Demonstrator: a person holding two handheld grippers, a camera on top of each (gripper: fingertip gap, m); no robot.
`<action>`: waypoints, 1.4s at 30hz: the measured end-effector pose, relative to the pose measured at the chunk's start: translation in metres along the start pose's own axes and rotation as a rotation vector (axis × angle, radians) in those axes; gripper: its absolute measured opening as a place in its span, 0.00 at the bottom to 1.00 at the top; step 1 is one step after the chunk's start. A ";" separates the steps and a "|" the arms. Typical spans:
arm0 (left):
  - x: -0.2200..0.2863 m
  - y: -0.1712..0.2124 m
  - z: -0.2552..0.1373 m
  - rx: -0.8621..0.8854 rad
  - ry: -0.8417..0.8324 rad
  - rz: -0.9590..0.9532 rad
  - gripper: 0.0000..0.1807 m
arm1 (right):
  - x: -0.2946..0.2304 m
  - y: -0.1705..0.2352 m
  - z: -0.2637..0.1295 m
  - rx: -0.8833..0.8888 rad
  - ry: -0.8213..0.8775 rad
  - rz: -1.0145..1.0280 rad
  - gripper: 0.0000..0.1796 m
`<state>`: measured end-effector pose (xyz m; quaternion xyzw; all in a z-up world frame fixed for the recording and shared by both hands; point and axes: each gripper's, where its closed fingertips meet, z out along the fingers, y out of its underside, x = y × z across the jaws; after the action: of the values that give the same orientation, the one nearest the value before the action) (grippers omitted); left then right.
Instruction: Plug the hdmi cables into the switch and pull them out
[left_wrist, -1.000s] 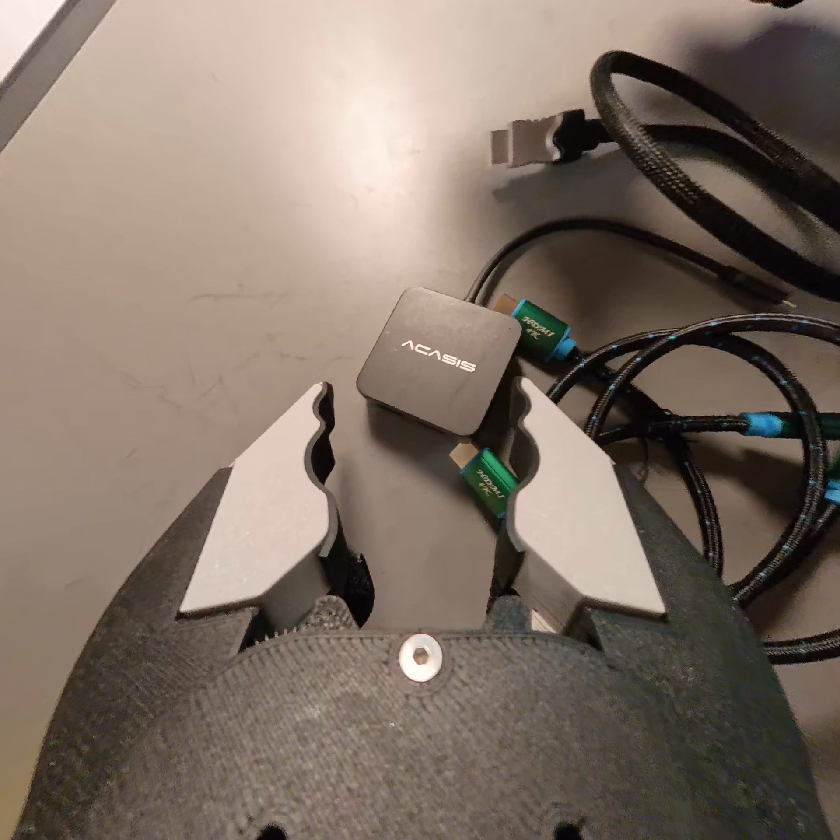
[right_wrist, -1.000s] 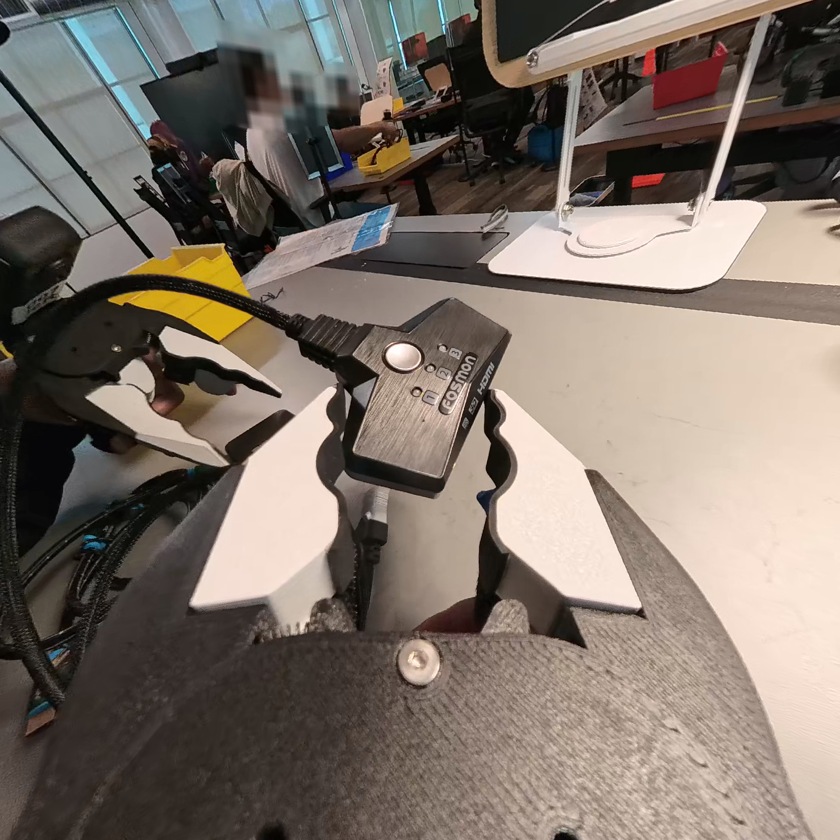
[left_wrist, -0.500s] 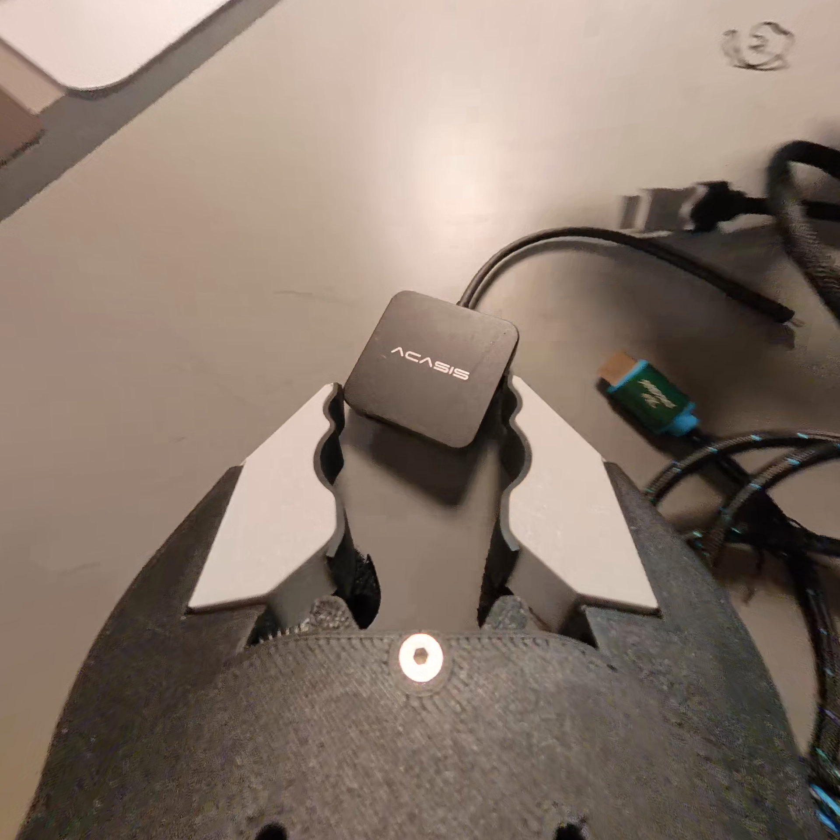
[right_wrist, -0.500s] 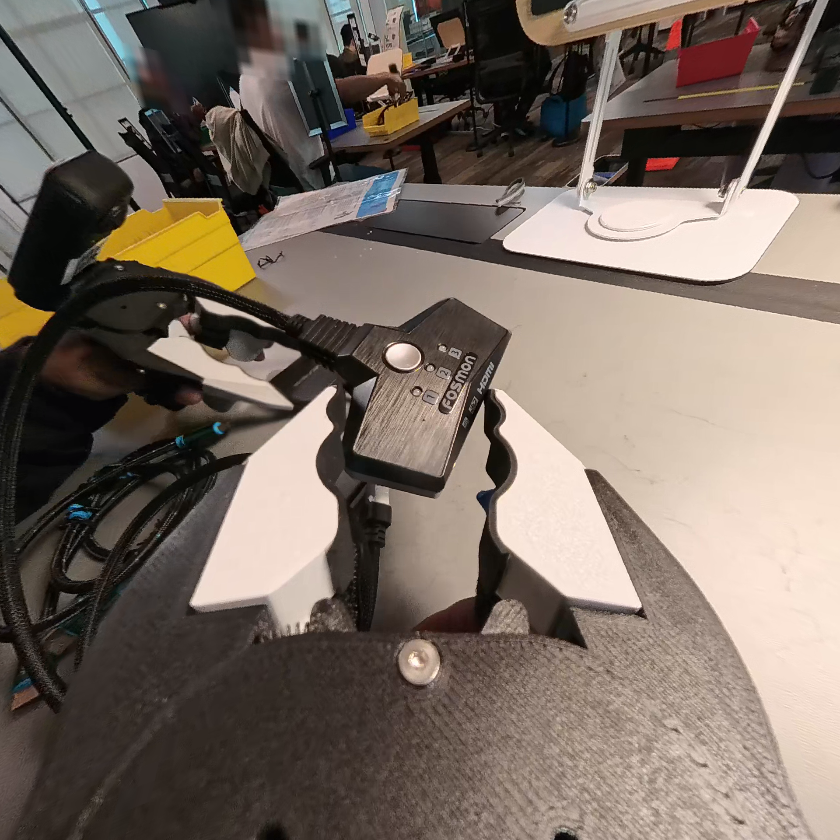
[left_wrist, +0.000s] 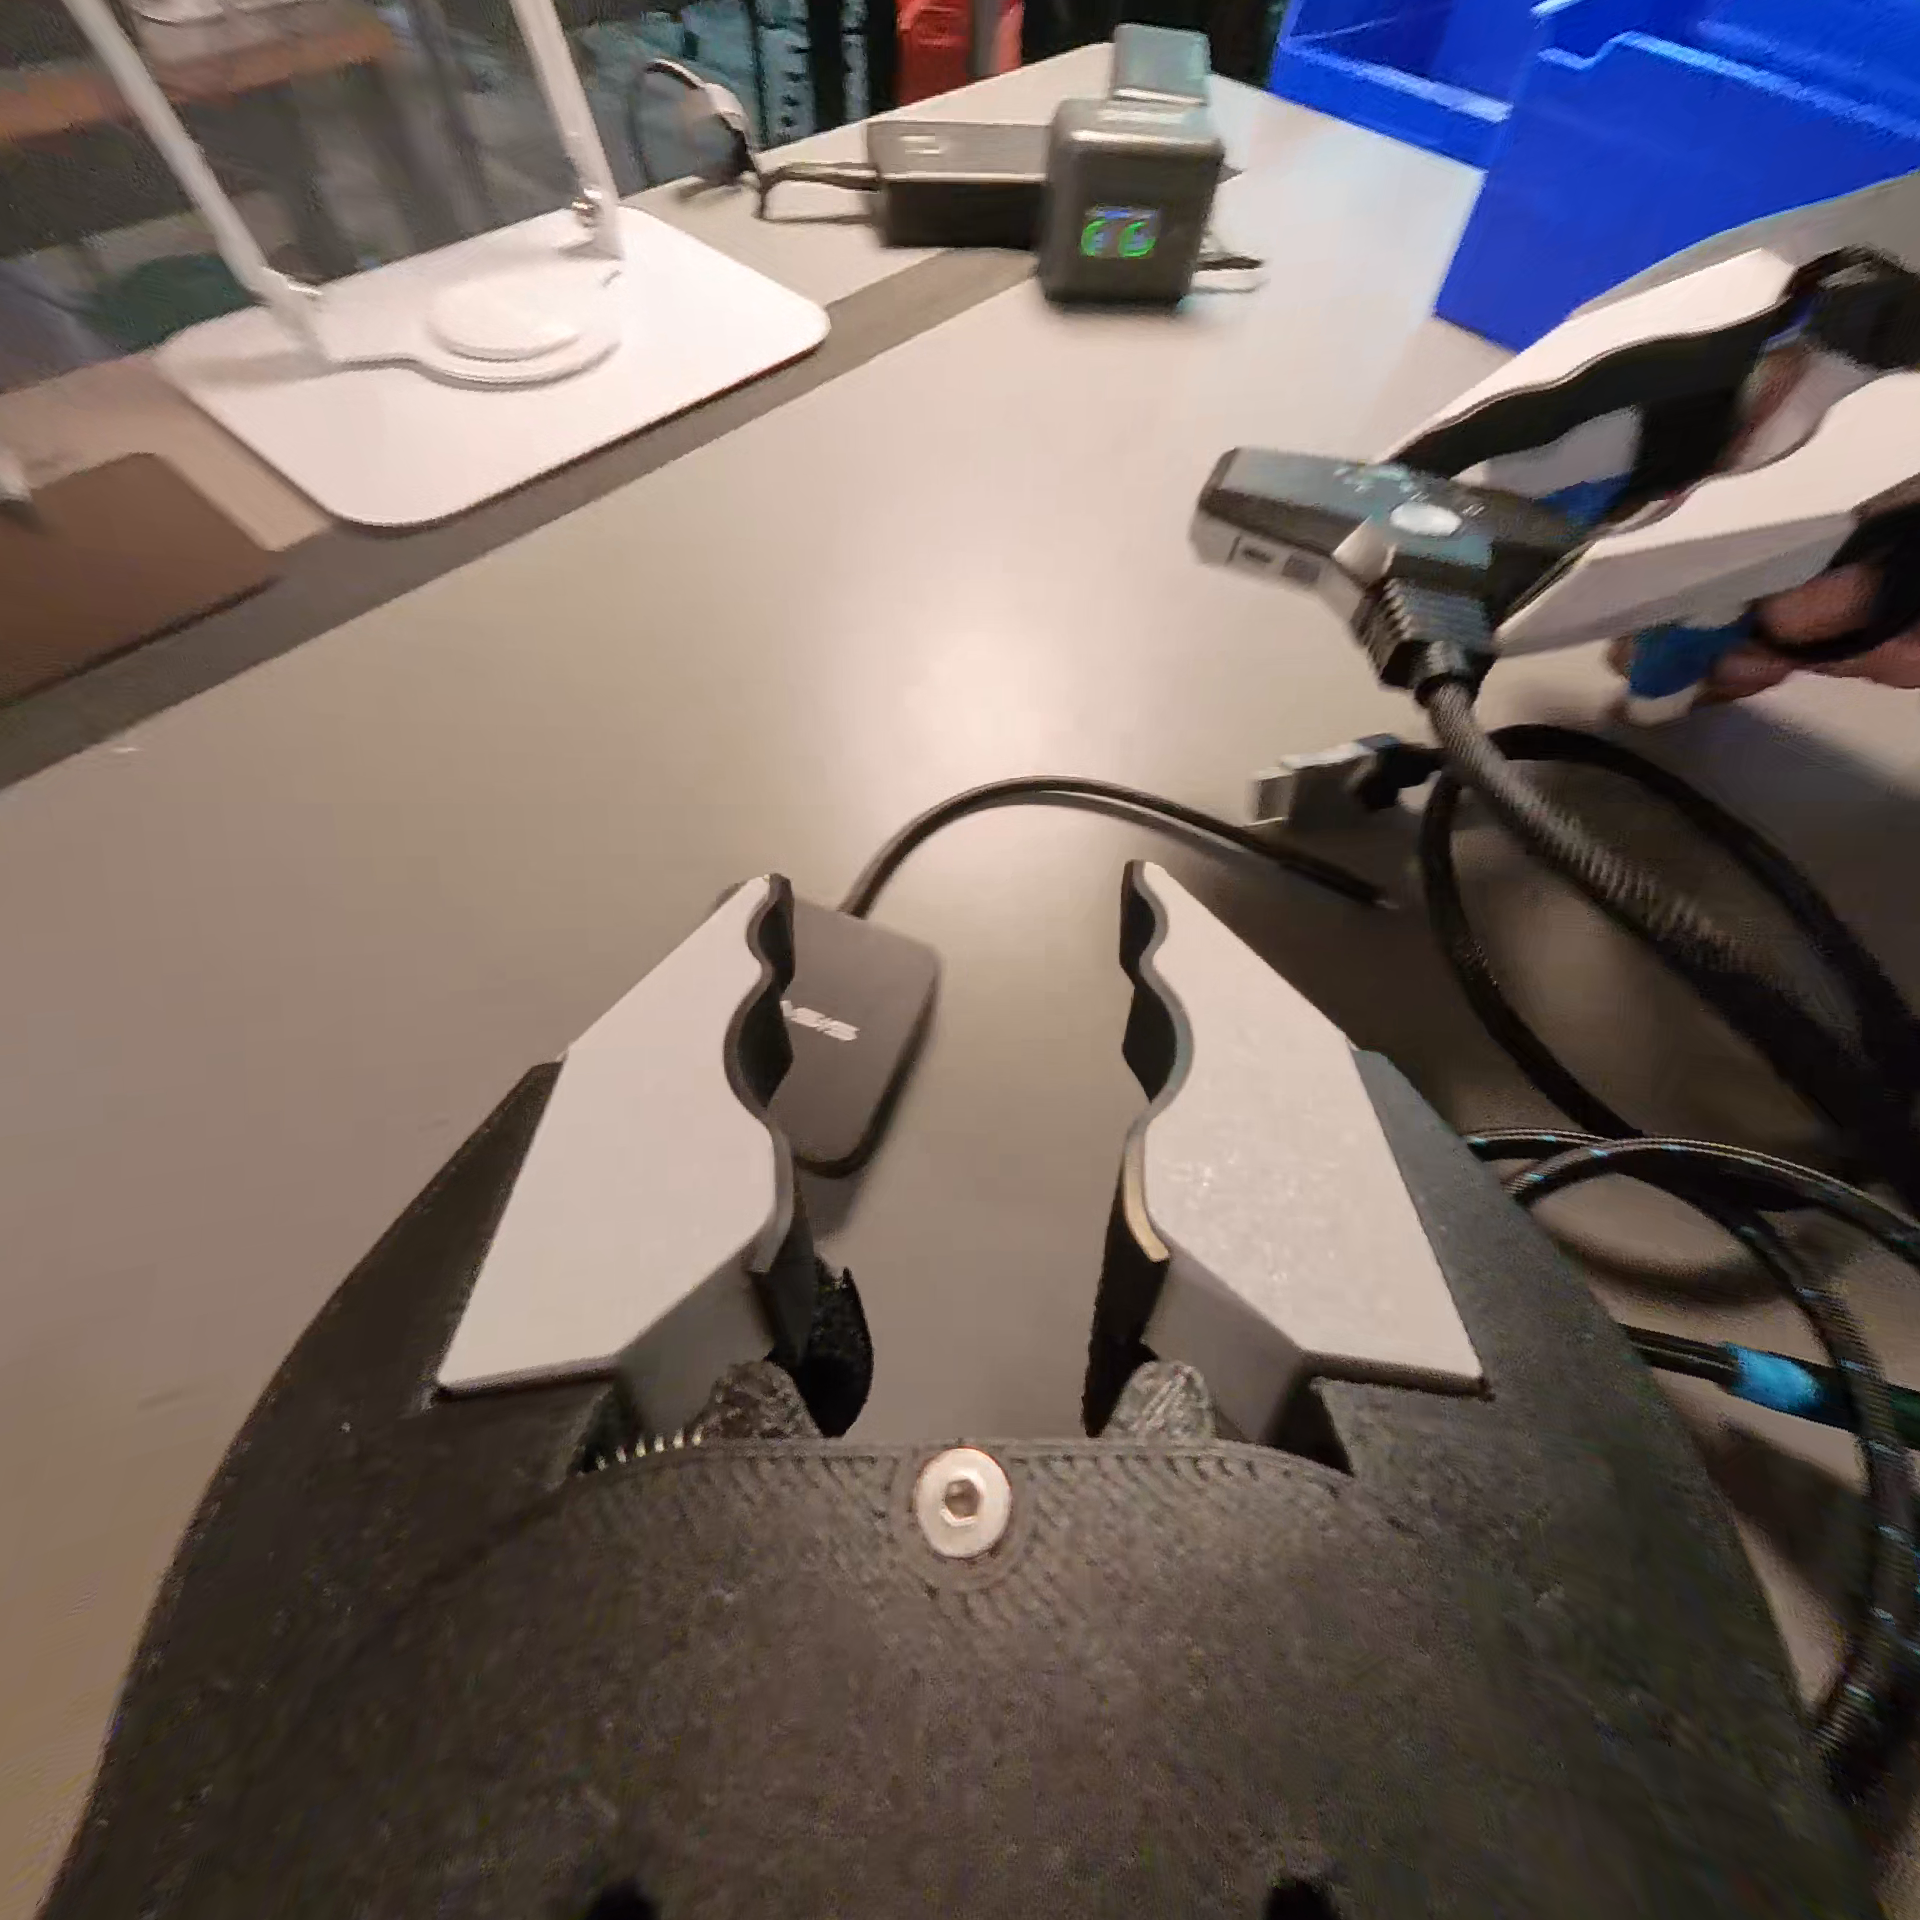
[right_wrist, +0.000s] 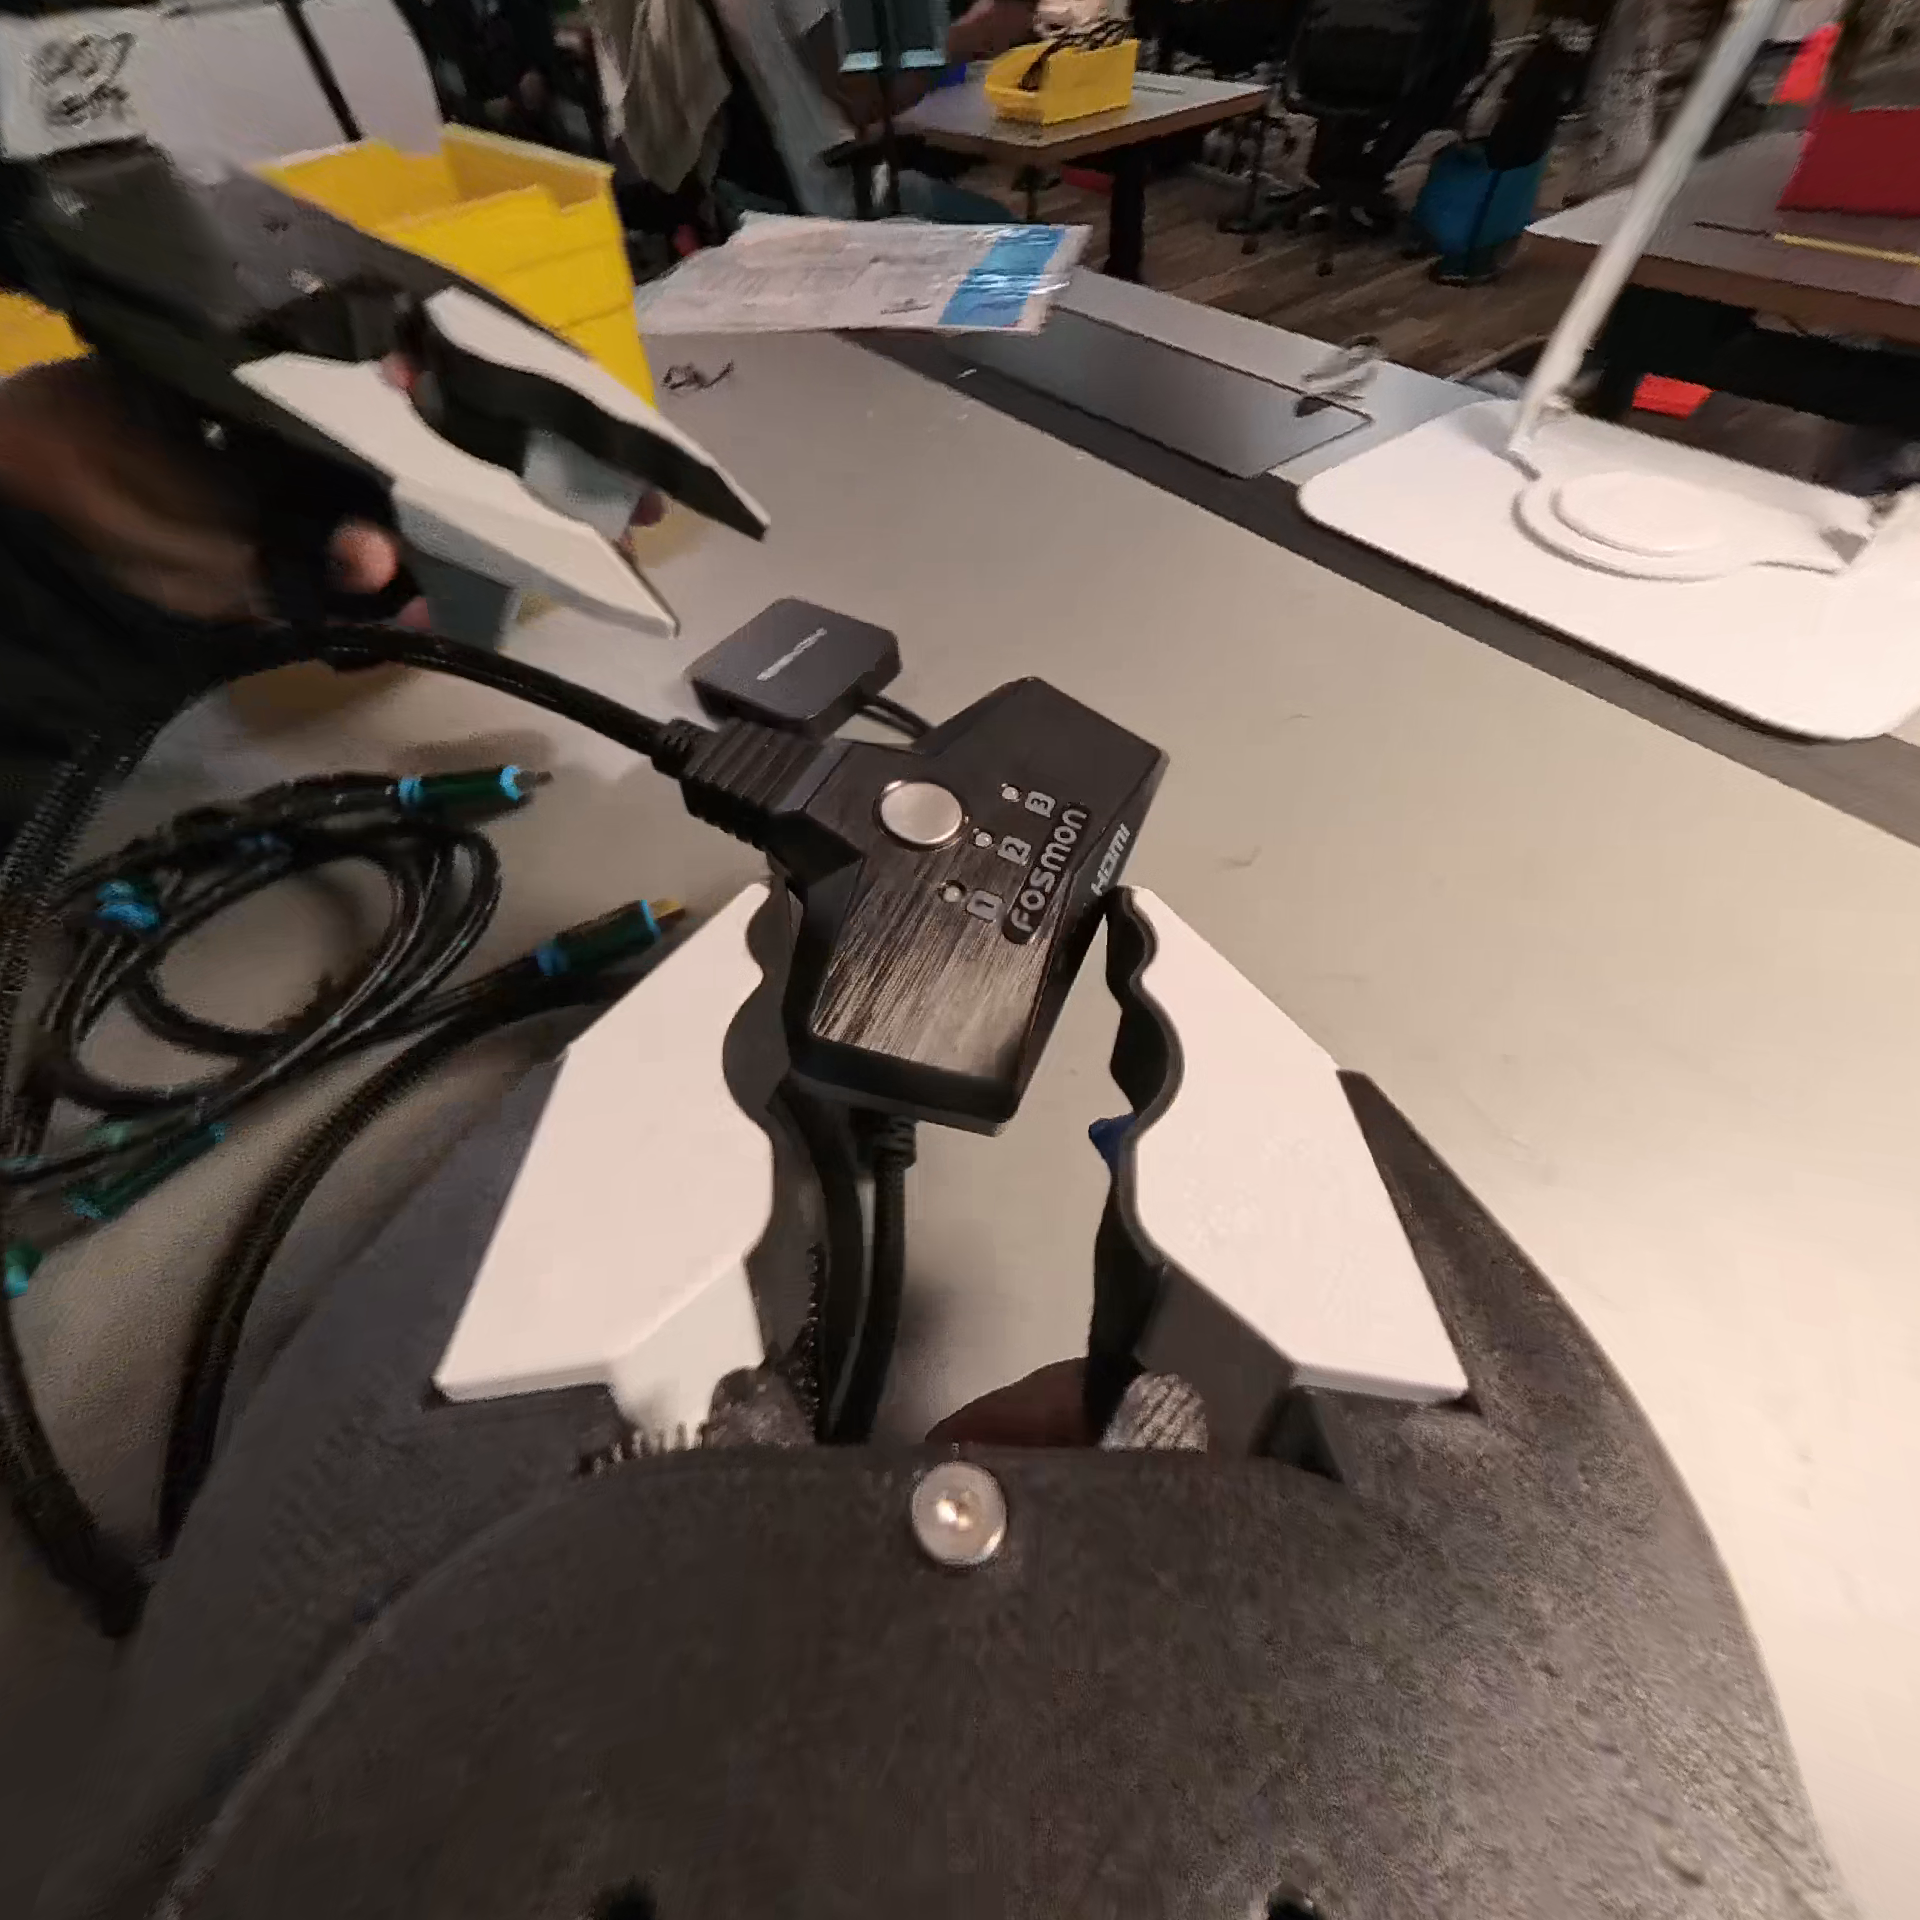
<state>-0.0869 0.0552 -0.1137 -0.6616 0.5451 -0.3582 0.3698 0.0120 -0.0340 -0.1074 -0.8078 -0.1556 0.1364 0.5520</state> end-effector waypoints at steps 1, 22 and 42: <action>0.006 0.000 0.001 -0.002 0.034 -0.014 0.35 | -0.008 0.001 0.000 -0.006 -0.042 -0.035 0.35; 0.157 0.011 -0.023 -0.184 0.861 -0.264 0.22 | -0.129 0.020 -0.037 0.038 -0.508 -0.714 0.35; 0.067 -0.044 -0.005 0.242 0.457 -0.596 0.11 | -0.046 -0.019 -0.021 -0.054 -0.114 -0.008 0.31</action>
<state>-0.0613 -0.0058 -0.0676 -0.6458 0.3511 -0.6497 0.1938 -0.0235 -0.0634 -0.0803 -0.8128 -0.1936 0.1757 0.5206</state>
